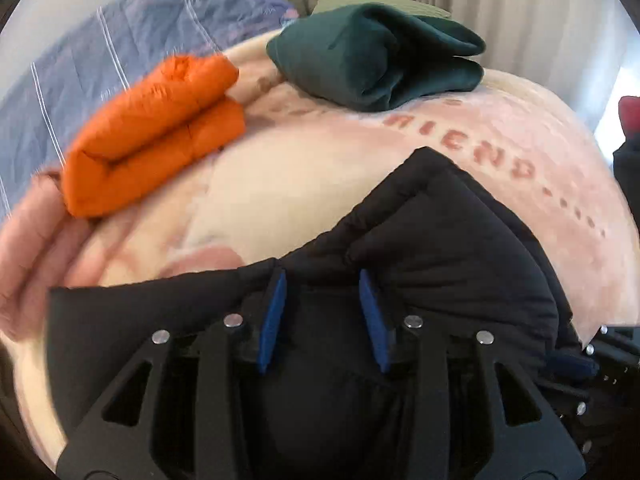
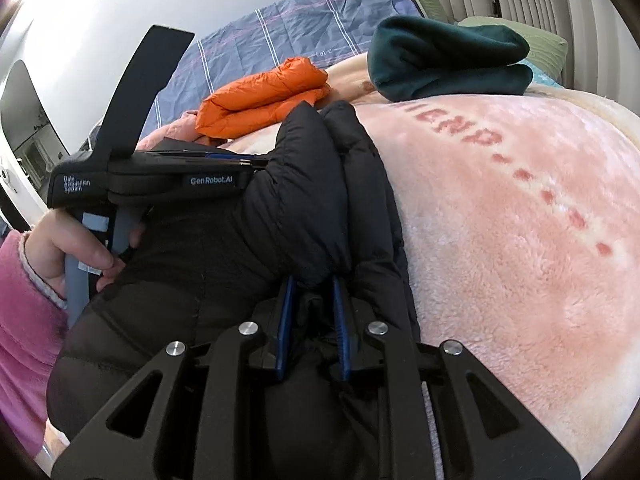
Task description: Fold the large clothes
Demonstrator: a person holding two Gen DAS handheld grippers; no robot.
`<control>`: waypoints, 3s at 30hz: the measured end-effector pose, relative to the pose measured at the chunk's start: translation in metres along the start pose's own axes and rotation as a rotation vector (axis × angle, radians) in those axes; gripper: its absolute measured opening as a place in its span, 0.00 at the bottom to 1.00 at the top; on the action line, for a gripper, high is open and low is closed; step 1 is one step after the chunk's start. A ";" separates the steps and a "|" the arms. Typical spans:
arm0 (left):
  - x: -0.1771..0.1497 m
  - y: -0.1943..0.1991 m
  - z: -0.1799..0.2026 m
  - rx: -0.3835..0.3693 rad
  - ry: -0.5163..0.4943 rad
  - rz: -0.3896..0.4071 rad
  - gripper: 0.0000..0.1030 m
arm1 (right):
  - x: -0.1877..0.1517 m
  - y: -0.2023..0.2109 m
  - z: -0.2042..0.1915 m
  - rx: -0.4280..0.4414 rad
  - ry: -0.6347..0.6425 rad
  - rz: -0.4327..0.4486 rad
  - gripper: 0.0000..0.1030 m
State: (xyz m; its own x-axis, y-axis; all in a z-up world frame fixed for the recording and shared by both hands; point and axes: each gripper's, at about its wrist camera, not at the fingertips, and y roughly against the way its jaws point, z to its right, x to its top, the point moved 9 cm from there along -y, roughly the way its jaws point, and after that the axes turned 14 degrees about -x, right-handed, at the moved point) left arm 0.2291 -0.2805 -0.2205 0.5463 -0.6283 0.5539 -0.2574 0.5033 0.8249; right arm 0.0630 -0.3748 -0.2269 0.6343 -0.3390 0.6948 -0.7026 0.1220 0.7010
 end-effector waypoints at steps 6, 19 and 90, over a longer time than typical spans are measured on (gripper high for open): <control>-0.007 0.001 0.000 0.016 -0.026 0.022 0.37 | 0.038 0.048 -0.001 0.059 0.017 0.066 0.20; -0.011 0.005 -0.012 -0.081 0.071 0.069 0.37 | 0.046 -0.039 -0.008 0.007 0.088 -0.002 0.12; -0.063 0.047 0.006 -0.048 -0.038 0.105 0.57 | -0.025 0.013 0.017 0.395 -0.412 -0.424 0.99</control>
State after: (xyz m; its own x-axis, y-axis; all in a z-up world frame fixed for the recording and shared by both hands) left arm 0.1778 -0.2209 -0.2154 0.4873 -0.5921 0.6419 -0.2729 0.5950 0.7560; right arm 0.0323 -0.3804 -0.2381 0.7604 -0.6170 0.2031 -0.5361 -0.4197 0.7324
